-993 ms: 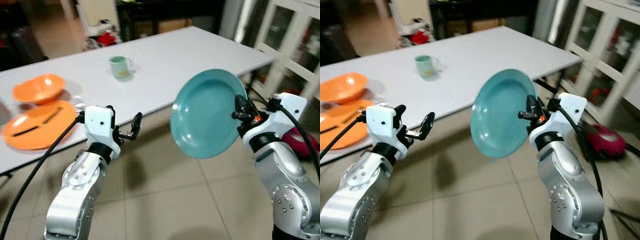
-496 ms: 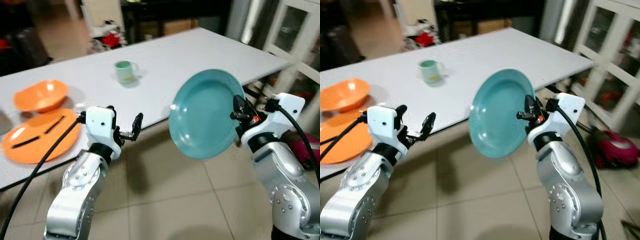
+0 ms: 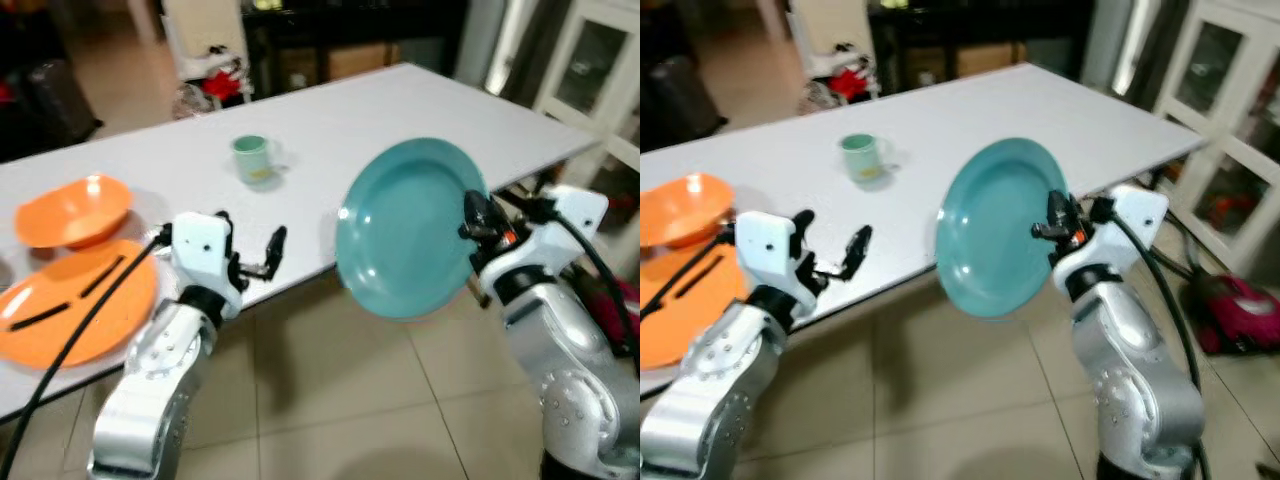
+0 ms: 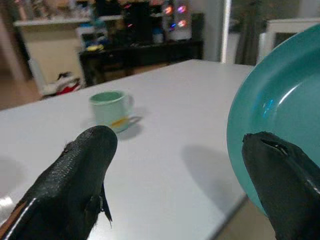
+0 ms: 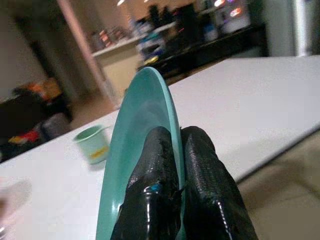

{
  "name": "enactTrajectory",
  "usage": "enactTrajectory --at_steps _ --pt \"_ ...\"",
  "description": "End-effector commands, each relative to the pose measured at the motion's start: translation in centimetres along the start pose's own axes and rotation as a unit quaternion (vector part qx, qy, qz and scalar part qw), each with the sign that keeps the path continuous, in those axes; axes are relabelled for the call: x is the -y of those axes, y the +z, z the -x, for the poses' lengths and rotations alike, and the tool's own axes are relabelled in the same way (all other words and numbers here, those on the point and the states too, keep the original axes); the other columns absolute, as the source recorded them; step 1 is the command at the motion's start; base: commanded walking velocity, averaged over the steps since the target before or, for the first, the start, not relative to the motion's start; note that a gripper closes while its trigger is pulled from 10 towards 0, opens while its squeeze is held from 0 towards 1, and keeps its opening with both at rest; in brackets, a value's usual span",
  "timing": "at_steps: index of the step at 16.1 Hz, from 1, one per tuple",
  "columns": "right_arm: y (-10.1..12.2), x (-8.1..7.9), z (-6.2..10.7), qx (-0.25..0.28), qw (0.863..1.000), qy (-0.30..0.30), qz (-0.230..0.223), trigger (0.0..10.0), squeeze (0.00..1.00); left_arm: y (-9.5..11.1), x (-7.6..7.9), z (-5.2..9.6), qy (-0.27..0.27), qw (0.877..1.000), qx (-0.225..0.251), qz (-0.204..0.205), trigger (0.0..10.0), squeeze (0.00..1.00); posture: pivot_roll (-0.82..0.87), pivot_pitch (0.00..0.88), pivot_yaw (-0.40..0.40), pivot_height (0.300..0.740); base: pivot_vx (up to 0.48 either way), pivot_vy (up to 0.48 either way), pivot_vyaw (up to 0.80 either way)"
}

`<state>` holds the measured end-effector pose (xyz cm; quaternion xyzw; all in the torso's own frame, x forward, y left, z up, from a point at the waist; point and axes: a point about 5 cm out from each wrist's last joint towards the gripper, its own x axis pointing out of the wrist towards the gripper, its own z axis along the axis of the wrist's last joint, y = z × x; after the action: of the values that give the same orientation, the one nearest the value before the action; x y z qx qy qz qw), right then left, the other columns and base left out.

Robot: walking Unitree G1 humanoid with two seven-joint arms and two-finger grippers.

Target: Setting the table

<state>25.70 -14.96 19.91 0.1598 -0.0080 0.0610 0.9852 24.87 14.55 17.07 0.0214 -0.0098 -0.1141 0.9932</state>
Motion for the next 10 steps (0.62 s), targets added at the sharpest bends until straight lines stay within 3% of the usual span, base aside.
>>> enactTrajectory --at_steps 1,10 --pt "0.66 -0.53 0.07 0.015 1.0 0.017 -0.001 10.0 0.0 0.07 -0.06 0.03 0.002 1.0 0.001 -0.001 10.0 0.0 -0.11 0.0 0.036 0.74 0.33 0.0 0.0" --pt "0.77 -0.07 -0.09 0.014 1.0 0.009 -0.002 10.0 0.0 -0.05 0.2 0.13 -0.005 1.0 -0.004 0.0 10.0 0.0 -0.12 0.0 0.041 0.74 0.326 0.0 0.0"
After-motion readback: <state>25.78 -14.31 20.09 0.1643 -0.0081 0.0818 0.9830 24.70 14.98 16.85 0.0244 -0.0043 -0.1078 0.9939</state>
